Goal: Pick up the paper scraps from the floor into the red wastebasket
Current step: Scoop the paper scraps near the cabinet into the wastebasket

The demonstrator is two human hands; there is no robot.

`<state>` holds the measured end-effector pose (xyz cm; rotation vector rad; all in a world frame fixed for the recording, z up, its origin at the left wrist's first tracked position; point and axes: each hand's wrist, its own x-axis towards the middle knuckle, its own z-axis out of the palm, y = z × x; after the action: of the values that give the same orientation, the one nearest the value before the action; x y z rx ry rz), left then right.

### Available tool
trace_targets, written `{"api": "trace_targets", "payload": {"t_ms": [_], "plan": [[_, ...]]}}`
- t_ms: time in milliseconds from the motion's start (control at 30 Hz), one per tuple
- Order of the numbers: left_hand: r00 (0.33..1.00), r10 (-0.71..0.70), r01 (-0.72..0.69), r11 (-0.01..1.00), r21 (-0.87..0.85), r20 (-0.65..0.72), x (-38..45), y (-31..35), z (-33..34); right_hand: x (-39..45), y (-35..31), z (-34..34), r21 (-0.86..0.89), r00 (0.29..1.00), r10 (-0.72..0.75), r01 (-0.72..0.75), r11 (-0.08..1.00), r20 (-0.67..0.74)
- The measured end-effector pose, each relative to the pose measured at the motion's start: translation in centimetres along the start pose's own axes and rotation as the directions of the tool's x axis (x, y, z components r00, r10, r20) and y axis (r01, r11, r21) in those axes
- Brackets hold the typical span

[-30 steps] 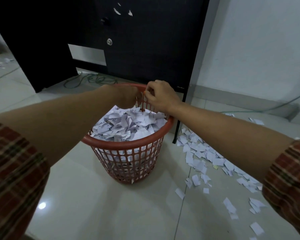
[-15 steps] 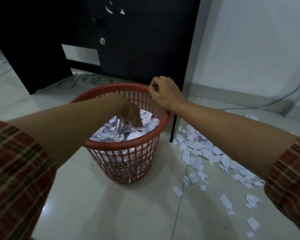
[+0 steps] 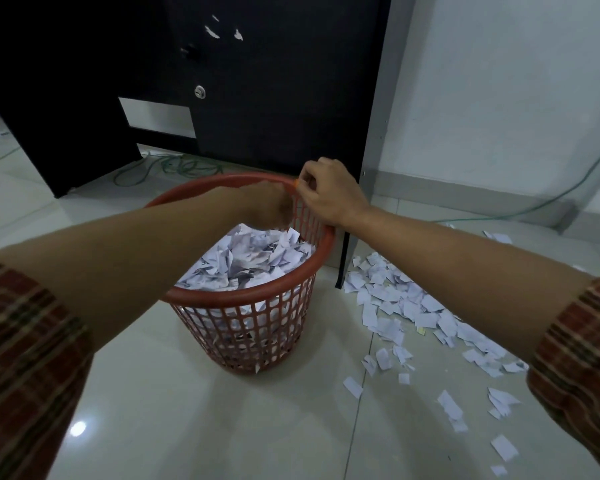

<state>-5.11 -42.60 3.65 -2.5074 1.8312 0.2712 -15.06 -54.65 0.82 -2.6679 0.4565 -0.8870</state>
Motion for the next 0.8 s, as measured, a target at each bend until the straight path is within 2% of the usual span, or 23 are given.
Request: {"api": "trace_targets", "payload": {"t_ms": [100, 200, 300, 533, 800], "plan": [[0.981, -0.038, 0.033, 0.999, -0.03, -0.192, 0.6, 1.3, -0.8, -0.4, 0.6, -0.6, -0.008, 0.999, 0.01, -0.01, 1.0, -0.031], [0.932, -0.063, 0.056, 0.998, -0.031, -0.357, 0.9, 2.9, -1.2, -1.1, 1.6, -1.6, 0.035, 0.995, 0.025, -0.022, 0.999, -0.092], [0.899, -0.039, 0.016, 0.998, -0.057, -0.436, 1.5, 4.7, -1.3, -2.4, 3.2, -3.0, 0.044, 0.995, 0.048, -0.044, 0.998, -0.092], [0.917, 0.114, -0.13, 0.991, -0.018, -0.382, 2.7, 9.0, 0.3, -7.7, 7.7, -6.4, -0.086, 0.996, 0.083, -0.086, 0.993, -0.039], [0.953, 0.225, -0.193, 0.966, 0.171, -0.201, 3.8, 14.5, 3.4, -16.0, 12.7, -10.1, -0.264, 0.978, 0.173, -0.137, 0.955, 0.118]]}}
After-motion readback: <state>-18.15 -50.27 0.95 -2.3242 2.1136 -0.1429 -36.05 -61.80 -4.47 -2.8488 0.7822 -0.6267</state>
